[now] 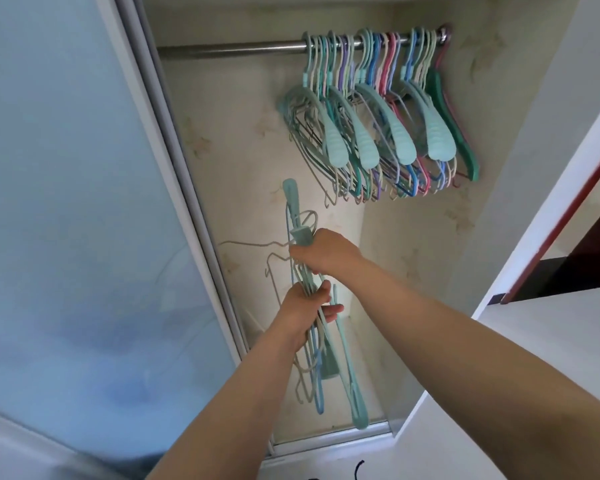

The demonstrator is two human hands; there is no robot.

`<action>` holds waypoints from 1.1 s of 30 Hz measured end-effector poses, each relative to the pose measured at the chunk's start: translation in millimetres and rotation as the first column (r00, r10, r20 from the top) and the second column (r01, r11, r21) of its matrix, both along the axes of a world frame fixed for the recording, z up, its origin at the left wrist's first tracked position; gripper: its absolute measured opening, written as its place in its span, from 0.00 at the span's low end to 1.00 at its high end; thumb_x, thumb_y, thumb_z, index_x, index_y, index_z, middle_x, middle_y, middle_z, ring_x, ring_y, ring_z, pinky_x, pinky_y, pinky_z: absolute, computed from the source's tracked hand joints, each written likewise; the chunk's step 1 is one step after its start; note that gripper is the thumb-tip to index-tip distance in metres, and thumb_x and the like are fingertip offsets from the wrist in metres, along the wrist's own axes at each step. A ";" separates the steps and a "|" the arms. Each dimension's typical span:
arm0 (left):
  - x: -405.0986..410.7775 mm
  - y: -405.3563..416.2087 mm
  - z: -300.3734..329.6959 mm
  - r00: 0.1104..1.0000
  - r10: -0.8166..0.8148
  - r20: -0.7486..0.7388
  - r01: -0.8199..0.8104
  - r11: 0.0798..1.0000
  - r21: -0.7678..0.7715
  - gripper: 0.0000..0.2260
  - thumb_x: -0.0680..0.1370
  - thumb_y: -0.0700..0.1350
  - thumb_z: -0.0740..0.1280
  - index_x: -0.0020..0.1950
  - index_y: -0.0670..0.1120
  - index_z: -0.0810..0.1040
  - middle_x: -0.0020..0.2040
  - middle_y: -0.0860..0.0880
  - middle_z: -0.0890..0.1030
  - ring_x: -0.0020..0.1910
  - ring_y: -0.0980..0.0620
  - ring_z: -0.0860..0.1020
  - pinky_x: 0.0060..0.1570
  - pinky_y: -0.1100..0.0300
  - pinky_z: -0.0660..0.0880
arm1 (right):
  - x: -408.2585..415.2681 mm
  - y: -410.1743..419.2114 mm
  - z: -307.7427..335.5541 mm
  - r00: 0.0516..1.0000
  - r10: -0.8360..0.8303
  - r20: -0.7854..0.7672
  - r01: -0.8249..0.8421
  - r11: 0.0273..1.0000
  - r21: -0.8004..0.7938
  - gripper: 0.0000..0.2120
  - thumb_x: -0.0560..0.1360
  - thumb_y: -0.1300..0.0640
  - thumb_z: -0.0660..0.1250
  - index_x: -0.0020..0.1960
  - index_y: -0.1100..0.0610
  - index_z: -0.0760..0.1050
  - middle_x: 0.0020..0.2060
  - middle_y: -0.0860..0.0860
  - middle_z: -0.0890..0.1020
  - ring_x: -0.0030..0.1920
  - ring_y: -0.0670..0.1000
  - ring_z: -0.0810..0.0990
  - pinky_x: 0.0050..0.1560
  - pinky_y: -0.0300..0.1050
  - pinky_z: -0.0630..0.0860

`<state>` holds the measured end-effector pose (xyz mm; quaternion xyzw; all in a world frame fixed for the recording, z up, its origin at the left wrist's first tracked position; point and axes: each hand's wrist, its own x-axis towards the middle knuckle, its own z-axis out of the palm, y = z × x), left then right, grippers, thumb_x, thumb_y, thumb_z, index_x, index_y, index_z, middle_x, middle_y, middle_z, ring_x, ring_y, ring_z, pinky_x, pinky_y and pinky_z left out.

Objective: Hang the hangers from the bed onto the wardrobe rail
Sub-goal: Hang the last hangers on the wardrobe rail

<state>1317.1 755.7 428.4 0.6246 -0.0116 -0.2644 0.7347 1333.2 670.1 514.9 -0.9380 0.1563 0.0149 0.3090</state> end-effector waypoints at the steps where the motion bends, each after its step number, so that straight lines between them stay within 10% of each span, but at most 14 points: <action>1: 0.3 2.5 -1.4 1.000 0.001 -0.005 -0.001 1.000 -0.011 0.10 0.79 0.44 0.67 0.51 0.38 0.71 0.46 0.42 0.77 0.35 0.48 0.84 0.45 0.55 0.82 | 0.5 -0.5 0.2 1.000 -0.023 0.010 0.023 1.000 0.008 0.15 0.70 0.42 0.62 0.41 0.54 0.73 0.33 0.49 0.81 0.38 0.53 0.82 0.38 0.43 0.76; 6: 9.8 14.2 -9.5 0.997 0.006 -0.082 -0.010 0.998 -0.054 0.13 0.77 0.46 0.68 0.46 0.36 0.73 0.42 0.43 0.79 0.42 0.46 0.83 0.49 0.52 0.80 | -2.8 -17.8 6.2 0.997 -0.059 0.058 0.050 0.989 0.140 0.09 0.72 0.55 0.61 0.51 0.55 0.70 0.36 0.52 0.79 0.31 0.51 0.80 0.34 0.44 0.78; 11: 21.8 26.1 -20.8 0.979 0.057 -0.196 -0.061 0.998 -0.014 0.18 0.80 0.52 0.62 0.37 0.40 0.71 0.30 0.44 0.74 0.24 0.51 0.73 0.27 0.62 0.73 | -10.9 -39.1 11.0 0.999 -0.033 -0.021 0.037 0.979 0.201 0.06 0.71 0.67 0.65 0.45 0.60 0.73 0.35 0.58 0.77 0.25 0.51 0.72 0.23 0.36 0.65; 18: 41.8 28.1 -20.4 0.899 0.166 -0.404 -0.233 0.965 -0.122 0.18 0.80 0.52 0.63 0.35 0.43 0.68 0.22 0.50 0.68 0.17 0.55 0.66 0.21 0.63 0.68 | -23.3 -60.4 -4.1 0.906 0.221 -0.362 -0.150 0.965 0.215 0.10 0.78 0.53 0.66 0.59 0.51 0.74 0.36 0.52 0.77 0.28 0.47 0.71 0.27 0.36 0.71; 21: 51.4 29.1 -22.6 0.896 0.169 -0.412 -0.230 0.968 -0.102 0.18 0.80 0.53 0.63 0.36 0.43 0.67 0.22 0.51 0.68 0.17 0.56 0.64 0.21 0.64 0.66 | -27.1 -65.8 -16.9 0.858 0.235 -0.458 -0.192 0.971 0.139 0.20 0.74 0.37 0.65 0.49 0.54 0.79 0.32 0.49 0.75 0.27 0.47 0.67 0.30 0.38 0.66; 25: 58.0 28.3 -20.5 0.895 0.150 -0.420 -0.218 0.969 -0.117 0.17 0.81 0.51 0.63 0.36 0.43 0.68 0.22 0.50 0.69 0.16 0.56 0.64 0.21 0.65 0.65 | -25.2 -64.6 -33.6 0.933 0.040 -0.358 -0.043 0.999 0.001 0.15 0.79 0.54 0.59 0.50 0.61 0.81 0.34 0.51 0.83 0.16 0.41 0.65 0.22 0.32 0.64; 30: 66.4 29.2 -19.0 0.875 0.185 -0.447 -0.261 0.959 -0.114 0.17 0.81 0.51 0.63 0.36 0.43 0.68 0.23 0.50 0.69 0.16 0.56 0.64 0.20 0.65 0.65 | -16.1 -56.6 -31.5 0.963 -0.190 -0.188 0.242 0.921 0.306 0.14 0.77 0.60 0.61 0.42 0.67 0.81 0.26 0.48 0.82 0.19 0.46 0.67 0.24 0.34 0.66; 33: 71.8 29.8 -14.5 0.848 0.231 -0.477 -0.331 0.934 -0.137 0.16 0.80 0.52 0.64 0.37 0.44 0.67 0.23 0.51 0.68 0.17 0.56 0.64 0.21 0.64 0.66 | -11.2 -35.5 -16.9 0.955 -0.272 -0.120 0.283 0.708 0.647 0.11 0.80 0.59 0.62 0.50 0.65 0.80 0.35 0.52 0.84 0.30 0.47 0.73 0.30 0.37 0.75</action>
